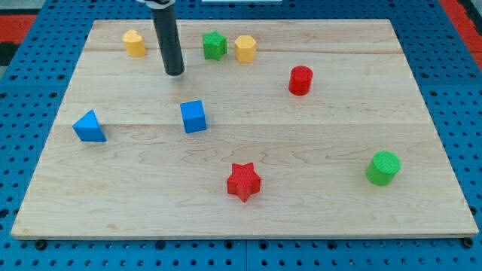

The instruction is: Slide the green star to the top center

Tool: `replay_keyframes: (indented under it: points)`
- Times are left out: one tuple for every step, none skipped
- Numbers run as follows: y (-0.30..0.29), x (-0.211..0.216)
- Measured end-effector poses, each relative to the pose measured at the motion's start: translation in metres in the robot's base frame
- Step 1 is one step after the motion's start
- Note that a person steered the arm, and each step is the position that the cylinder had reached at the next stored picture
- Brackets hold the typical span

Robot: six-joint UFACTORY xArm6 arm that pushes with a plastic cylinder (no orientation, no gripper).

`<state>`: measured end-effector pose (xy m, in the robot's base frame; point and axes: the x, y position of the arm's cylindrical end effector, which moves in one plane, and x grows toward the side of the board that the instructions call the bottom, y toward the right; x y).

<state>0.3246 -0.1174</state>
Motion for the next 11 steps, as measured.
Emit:
replay_keyframes:
  points:
    - [-0.003, -0.022]
    - [0.010, -0.014]
    - [0.069, -0.010]
    - [0.070, -0.052]
    - [0.041, -0.052]
    - [0.041, -0.066]
    - [0.035, -0.075]
    - [0.031, -0.079]
    - [0.015, -0.082]
    - [0.052, -0.086]
    - [0.057, -0.099]
